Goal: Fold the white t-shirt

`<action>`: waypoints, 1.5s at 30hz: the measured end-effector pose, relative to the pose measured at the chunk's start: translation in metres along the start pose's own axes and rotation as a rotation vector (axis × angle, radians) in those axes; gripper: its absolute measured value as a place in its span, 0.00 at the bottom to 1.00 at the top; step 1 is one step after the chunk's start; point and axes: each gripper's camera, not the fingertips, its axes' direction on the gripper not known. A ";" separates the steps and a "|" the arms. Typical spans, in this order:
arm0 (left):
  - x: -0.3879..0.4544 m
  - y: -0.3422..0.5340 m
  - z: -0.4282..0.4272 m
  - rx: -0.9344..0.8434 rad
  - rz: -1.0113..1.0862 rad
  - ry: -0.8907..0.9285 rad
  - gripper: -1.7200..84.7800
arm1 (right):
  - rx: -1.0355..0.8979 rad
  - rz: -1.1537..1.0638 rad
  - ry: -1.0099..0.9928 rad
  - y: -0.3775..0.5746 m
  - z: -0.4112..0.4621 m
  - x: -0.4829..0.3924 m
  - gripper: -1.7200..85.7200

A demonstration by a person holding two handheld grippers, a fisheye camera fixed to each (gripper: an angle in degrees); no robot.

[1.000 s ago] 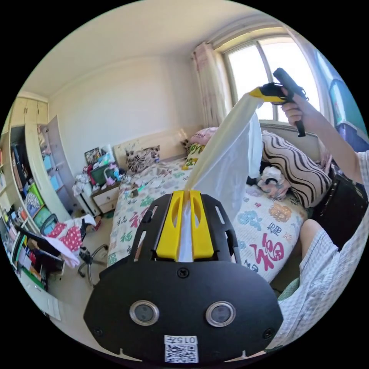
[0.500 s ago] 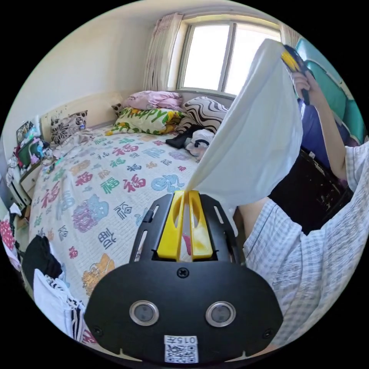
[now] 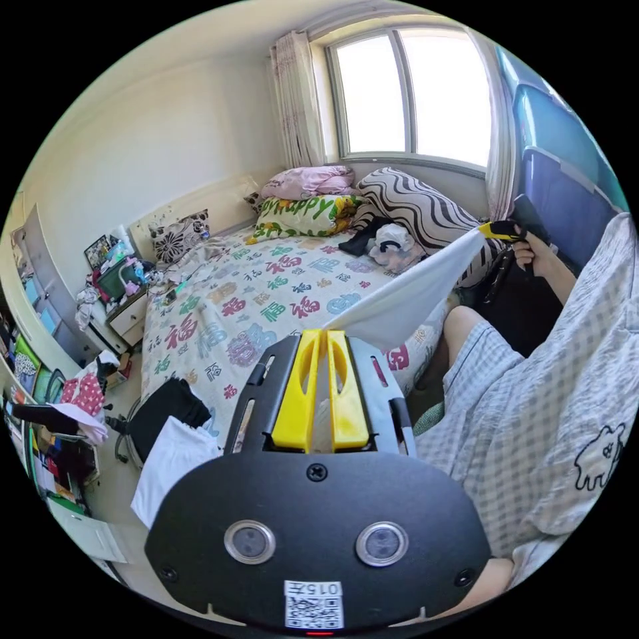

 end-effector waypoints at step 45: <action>-0.062 0.147 0.428 -0.581 0.069 0.348 0.04 | -0.864 -0.098 0.300 0.013 0.203 0.163 0.02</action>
